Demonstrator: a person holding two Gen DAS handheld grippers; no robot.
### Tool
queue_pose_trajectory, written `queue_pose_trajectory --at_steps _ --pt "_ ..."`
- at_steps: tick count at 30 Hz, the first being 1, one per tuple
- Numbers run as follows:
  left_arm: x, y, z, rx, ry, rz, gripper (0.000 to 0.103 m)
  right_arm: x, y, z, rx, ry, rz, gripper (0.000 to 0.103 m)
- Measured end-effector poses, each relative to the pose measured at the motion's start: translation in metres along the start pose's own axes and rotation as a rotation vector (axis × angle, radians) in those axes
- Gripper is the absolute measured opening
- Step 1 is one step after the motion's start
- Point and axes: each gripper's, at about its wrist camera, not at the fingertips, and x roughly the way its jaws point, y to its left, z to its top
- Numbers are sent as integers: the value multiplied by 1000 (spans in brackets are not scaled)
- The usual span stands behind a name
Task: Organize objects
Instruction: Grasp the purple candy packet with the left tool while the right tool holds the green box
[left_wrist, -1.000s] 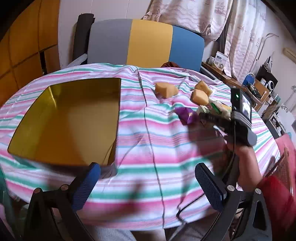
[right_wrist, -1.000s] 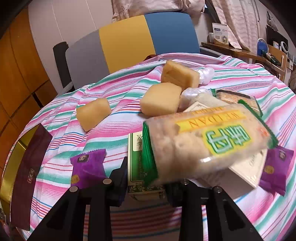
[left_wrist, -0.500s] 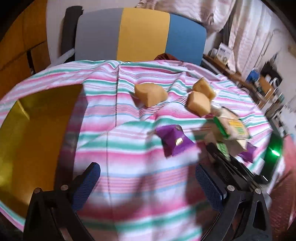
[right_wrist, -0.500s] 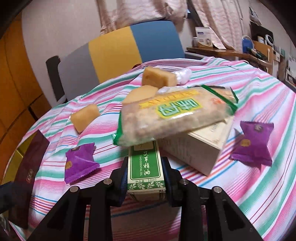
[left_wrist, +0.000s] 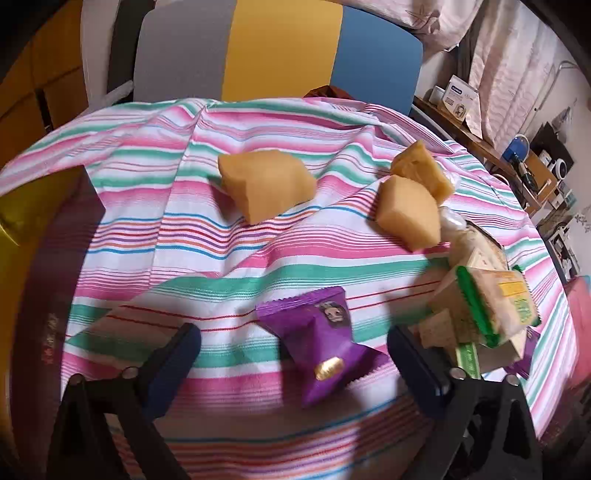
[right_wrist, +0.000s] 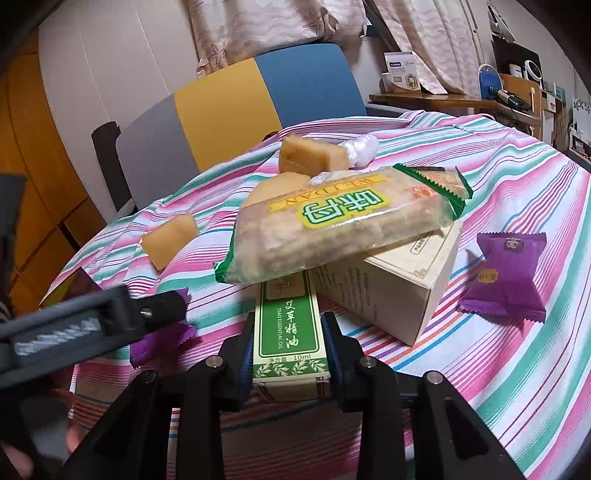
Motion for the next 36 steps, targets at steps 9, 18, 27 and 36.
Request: queue_pose_trajectory --at_steps 9,18,27,36 --pt "0 18 -15 83 -63 -15 63 0 0 0 1 -2 0 33" --pt "-4 23 -15 75 -132 -2 78 1 1 0 -3 -4 -7 33" --pt "-8 40 -19 5 -146 -31 36 1 2 0 -13 -2 -18 33" --pt "-27 48 -47 37 -161 -85 35 1 10 -1 -59 -3 -2 33"
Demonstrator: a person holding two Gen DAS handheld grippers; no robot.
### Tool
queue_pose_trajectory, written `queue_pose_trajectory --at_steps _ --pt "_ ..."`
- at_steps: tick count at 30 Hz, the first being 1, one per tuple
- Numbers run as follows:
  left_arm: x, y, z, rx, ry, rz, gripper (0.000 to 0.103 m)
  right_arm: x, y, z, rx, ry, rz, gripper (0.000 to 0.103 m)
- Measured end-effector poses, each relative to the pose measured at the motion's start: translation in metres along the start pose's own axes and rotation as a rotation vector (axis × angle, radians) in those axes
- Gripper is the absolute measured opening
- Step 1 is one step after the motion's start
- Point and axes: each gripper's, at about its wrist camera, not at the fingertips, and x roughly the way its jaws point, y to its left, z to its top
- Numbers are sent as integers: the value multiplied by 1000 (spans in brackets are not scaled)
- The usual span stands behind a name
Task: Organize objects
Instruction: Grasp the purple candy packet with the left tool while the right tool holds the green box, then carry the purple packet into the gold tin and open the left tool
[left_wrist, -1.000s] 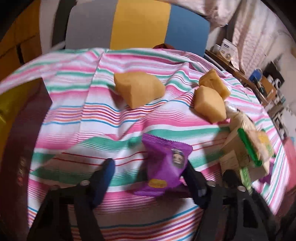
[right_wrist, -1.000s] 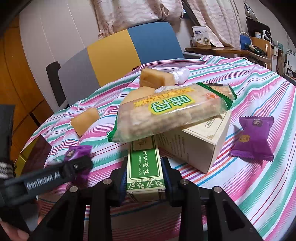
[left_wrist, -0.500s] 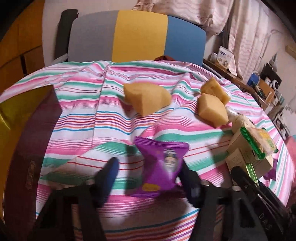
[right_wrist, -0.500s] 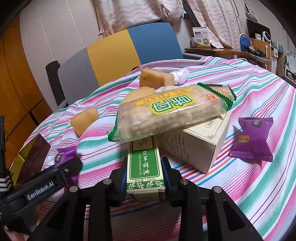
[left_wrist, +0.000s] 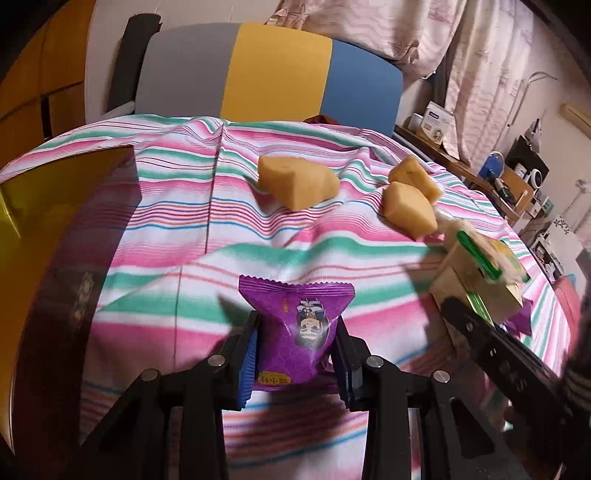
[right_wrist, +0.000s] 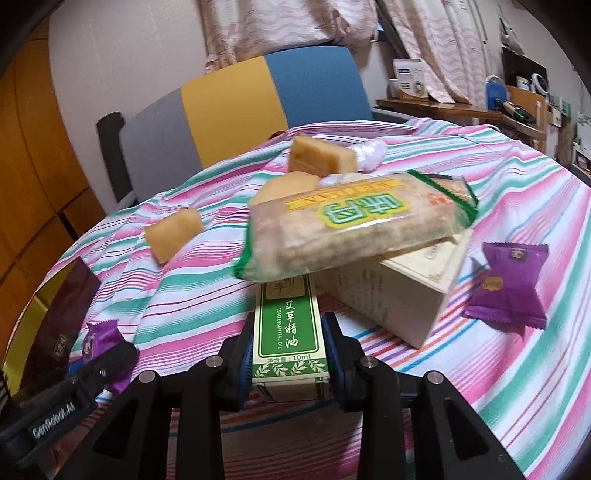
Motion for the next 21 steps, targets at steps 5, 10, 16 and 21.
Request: queue_pose_trajectory --at_steps 5,10,16,21 --pt "-18 0 -13 39 -23 16 35 -3 12 -1 -63 -14 30 33" --pt "-48 9 -19 21 -60 -15 35 -5 27 -4 -136 -26 18 33" --pt "-88 21 -20 7 -106 -49 35 -4 36 -5 -177 -22 12 33" --pt "-107 39 -20 -21 -114 -24 35 -4 42 -7 -211 -13 10 33"
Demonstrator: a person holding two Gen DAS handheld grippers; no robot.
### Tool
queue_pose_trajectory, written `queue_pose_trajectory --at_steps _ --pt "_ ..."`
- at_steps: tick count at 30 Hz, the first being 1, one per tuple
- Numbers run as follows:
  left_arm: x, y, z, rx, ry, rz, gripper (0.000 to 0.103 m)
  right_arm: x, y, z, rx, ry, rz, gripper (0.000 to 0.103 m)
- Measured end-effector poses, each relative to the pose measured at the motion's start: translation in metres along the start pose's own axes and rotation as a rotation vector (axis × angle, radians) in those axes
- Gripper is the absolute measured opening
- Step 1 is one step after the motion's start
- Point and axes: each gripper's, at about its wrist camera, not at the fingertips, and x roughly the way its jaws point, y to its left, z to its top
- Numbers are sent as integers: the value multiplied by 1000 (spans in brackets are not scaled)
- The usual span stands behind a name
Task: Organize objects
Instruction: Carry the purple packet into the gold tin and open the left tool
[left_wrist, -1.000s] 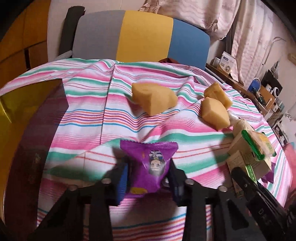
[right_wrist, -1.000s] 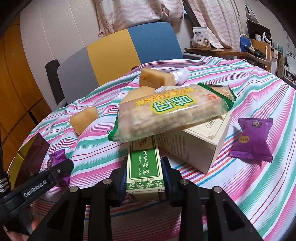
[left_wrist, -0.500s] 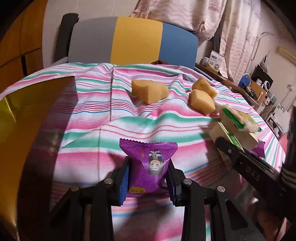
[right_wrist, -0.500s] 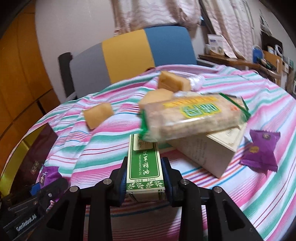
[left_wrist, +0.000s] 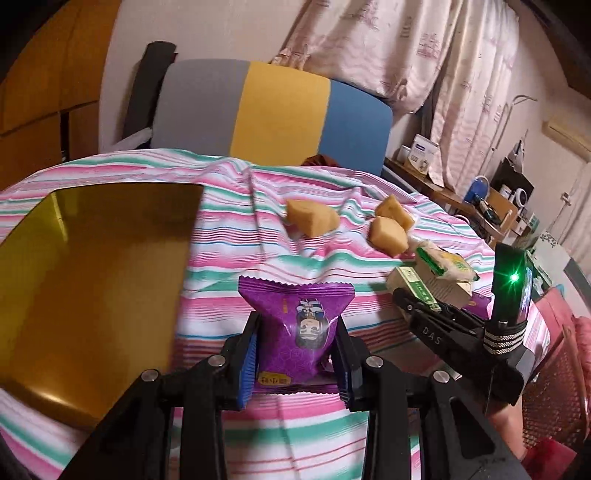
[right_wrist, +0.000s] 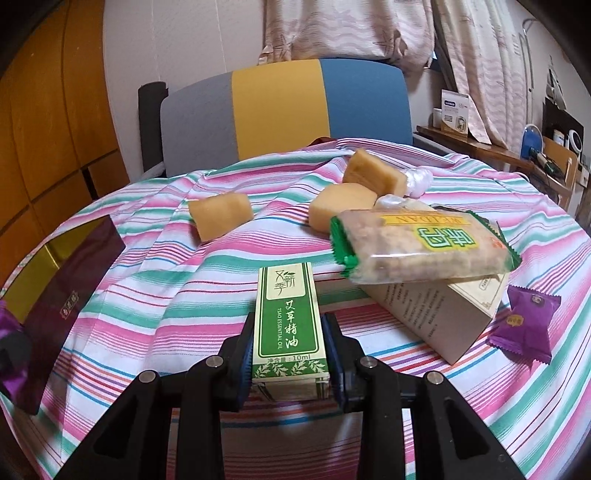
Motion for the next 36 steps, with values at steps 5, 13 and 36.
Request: queue_pose_trajectory --at_steps 5,13,36 --pt "-19 26 3 -40 -17 50 35 -4 11 -3 -53 -10 -3 33" --pt "-43 87 6 -101 -36 175 36 -12 21 -5 -90 -21 4 33" --pt "-41 226 5 -180 92 486 38 -85 160 16 -111 -119 402 33"
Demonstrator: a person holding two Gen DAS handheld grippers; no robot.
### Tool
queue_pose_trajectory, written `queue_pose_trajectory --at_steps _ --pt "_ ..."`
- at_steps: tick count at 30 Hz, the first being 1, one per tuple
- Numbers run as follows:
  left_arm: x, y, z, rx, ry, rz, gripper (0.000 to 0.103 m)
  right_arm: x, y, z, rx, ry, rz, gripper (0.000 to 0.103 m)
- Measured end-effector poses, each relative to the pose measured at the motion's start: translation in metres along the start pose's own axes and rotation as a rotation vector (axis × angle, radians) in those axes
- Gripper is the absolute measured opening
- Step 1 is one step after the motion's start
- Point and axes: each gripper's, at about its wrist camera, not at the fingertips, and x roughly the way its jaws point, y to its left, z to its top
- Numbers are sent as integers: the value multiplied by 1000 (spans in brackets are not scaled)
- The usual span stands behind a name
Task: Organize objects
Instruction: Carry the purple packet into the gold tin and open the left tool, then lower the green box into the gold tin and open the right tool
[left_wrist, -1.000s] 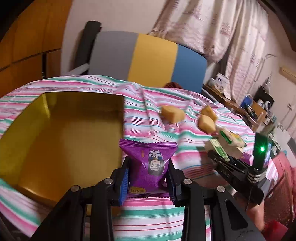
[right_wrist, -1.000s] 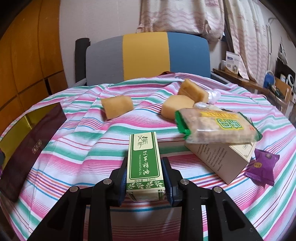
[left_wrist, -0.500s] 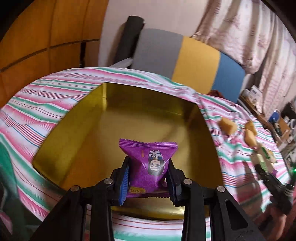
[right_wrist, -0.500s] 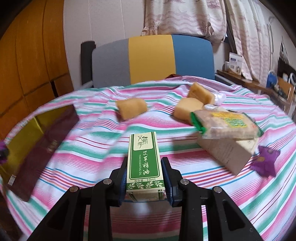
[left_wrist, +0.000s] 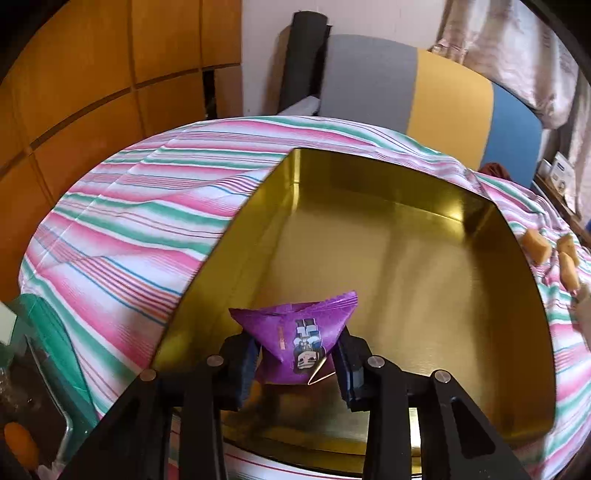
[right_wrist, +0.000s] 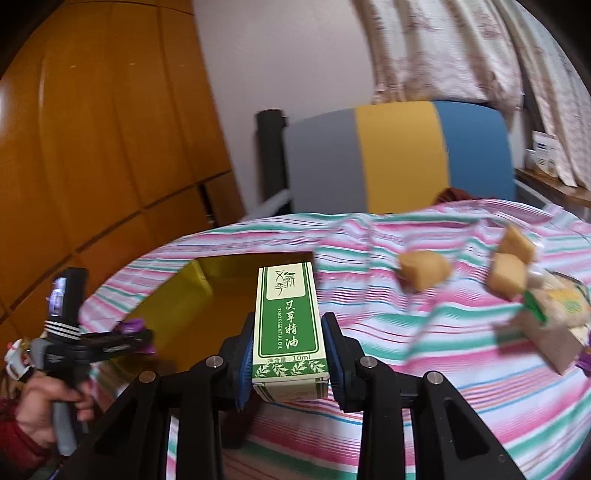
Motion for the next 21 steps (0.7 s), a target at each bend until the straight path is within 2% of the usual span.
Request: queue_pose_trajectory --at_steps 4,6,7,8,12,16,21 --pt "-6 13 -1 -67 -28 -10 50 11 23 1 -23 30 62 33" --pt "-13 20 -4 -110 -51 -14 59 16 34 0 -35 49 86 33" --pt "-15 21 -4 -121 -57 -12 69 19 40 -1 -43 62 97 33" --pt "-18 23 -6 -130 -66 -4 73 23 45 -2 -50 73 106 33" --pt "-32 31 -10 -189 -107 -19 73 32 59 -9 -67 114 138 33" --pt "-50 45 -12 -297 -157 -49 88 43 72 -13 -68 155 166 33" --pt "-68 58 -10 -393 -199 -19 98 69 86 -16 -65 242 189 33"
